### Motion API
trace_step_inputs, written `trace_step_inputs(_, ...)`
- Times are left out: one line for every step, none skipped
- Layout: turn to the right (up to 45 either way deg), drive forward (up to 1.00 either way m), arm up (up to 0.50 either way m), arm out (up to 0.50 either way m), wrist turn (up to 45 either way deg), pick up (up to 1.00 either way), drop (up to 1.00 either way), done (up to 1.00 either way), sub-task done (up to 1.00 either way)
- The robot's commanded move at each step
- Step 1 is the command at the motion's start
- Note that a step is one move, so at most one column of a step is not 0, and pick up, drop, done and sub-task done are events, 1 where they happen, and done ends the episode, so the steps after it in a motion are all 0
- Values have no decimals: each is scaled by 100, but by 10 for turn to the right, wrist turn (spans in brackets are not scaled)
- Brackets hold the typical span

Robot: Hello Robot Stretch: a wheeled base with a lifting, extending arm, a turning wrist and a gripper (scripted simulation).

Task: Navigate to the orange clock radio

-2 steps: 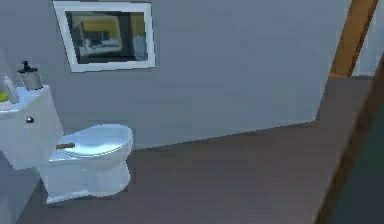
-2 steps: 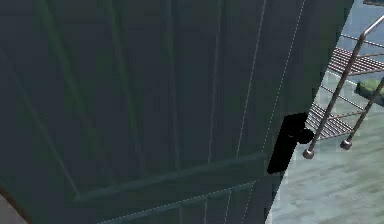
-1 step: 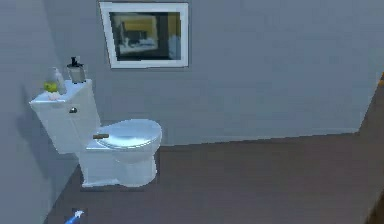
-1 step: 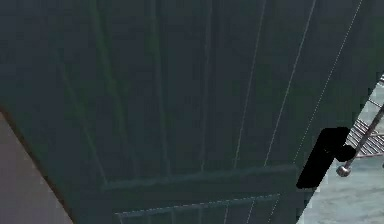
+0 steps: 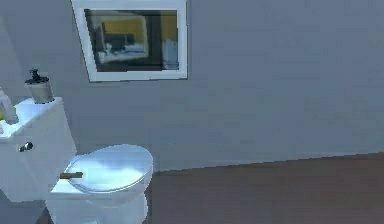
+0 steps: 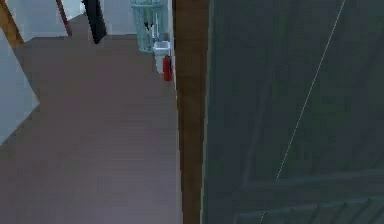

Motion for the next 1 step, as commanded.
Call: trace_step_inputs(240,0,0,0,0,0,0,0,0)
